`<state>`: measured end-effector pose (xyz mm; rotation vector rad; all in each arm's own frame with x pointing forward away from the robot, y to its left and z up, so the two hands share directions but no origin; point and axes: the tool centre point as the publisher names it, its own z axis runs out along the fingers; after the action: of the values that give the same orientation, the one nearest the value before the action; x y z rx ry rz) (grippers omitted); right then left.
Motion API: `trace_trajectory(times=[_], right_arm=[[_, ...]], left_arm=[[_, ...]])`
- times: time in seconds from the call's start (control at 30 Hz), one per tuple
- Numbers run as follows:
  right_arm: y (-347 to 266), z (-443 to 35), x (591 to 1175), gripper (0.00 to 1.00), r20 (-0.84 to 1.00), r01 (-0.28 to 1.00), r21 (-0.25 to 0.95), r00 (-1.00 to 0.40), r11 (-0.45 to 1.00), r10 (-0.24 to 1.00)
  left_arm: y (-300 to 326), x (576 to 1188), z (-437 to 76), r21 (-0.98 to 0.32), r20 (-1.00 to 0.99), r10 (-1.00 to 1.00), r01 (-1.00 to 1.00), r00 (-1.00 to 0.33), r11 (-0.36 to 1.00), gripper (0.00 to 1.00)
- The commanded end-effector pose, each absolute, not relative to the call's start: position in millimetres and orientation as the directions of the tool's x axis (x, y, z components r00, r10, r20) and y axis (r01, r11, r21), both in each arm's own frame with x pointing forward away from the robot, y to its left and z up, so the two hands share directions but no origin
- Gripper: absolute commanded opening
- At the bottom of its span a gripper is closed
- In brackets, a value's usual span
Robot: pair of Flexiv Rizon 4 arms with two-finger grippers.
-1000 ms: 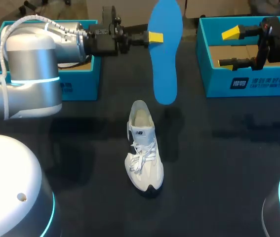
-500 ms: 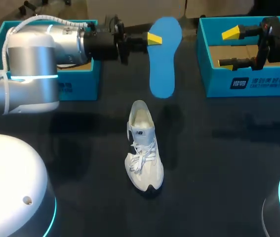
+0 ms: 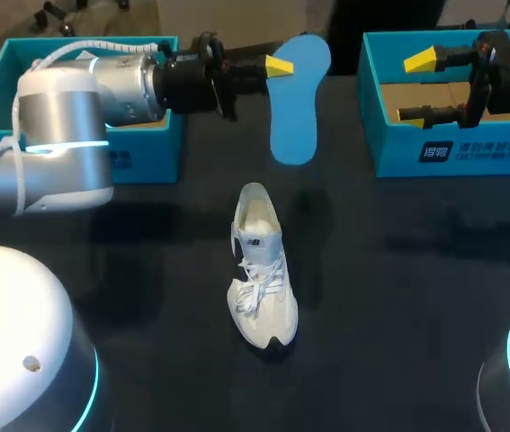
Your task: Take the shoe out of the shoebox, open the shoe tongue, remove and reinsert the insole, then place the shoe into the shoebox
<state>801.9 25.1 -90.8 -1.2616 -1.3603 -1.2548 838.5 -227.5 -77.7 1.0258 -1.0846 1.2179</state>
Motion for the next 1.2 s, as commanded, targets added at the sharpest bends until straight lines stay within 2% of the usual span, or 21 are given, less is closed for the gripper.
trace_trajectory(times=[0.03, 0.37, 0.6, 1.0, 1.2], right_arm=[[25.9, -91.0, 801.7, 1.00, 0.988, 0.994, 0.109, -0.106, -0.024, 0.116], [25.9, -91.0, 801.7, 1.00, 0.988, 0.994, 0.109, -0.106, -0.024, 0.116], [29.7, -90.0, 802.3, 1.00, 0.987, 0.993, 0.112, -0.109, -0.021, 0.119], [65.2, -55.3, 793.0, 1.00, 0.932, 0.974, 0.216, -0.186, -0.063, 0.311], [76.8, -39.5, 789.0, 1.00, 0.887, 0.976, 0.184, -0.114, -0.115, 0.448]], left_arm=[[-227.5, 837.0, -73.3, -0.027, 0.974, 0.225, -0.999, -0.017, 0.039, 0.00], [-224.2, 842.2, -71.9, -0.004, 0.974, 0.228, -0.999, 0.006, 0.045, 0.00], [-224.9, 849.3, -80.6, -0.079, 0.974, 0.212, -0.997, -0.078, -0.004, 0.00], [-230.4, 851.5, -98.2, -0.109, 0.976, 0.189, -0.994, -0.109, -0.010, 0.00], [-230.9, 852.4, -102.1, -0.144, 0.968, 0.204, -0.989, -0.147, -0.032, 0.00]])
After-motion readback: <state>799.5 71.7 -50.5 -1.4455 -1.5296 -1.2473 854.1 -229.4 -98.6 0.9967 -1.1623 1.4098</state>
